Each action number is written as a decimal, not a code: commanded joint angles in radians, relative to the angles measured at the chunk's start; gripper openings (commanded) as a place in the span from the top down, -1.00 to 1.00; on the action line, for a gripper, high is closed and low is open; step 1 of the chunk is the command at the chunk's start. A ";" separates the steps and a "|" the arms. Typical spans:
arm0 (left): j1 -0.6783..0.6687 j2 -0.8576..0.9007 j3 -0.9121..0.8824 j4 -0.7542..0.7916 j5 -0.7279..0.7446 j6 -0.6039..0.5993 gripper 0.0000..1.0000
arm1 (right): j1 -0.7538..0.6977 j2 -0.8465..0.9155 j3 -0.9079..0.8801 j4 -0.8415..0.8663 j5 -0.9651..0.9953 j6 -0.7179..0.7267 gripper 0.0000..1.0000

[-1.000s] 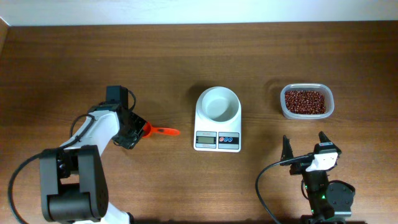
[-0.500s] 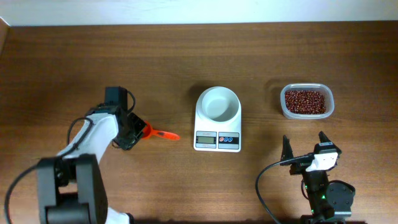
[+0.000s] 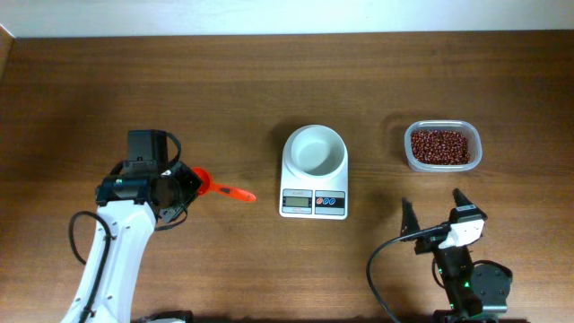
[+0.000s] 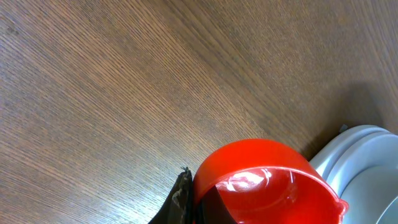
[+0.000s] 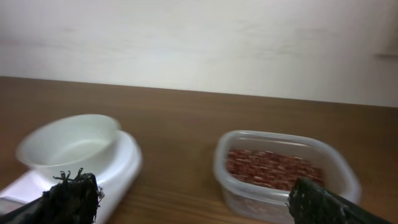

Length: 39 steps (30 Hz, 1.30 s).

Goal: Scoop and weigh 50g on scale
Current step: 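Lift the red scoop with the left gripper toward the center, then reach right gripper toward the scoop handle held by left gripper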

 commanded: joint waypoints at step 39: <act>-0.006 -0.012 -0.005 -0.130 0.023 -0.161 1.00 | 0.076 1.157 0.455 -0.239 -1.065 0.320 -0.98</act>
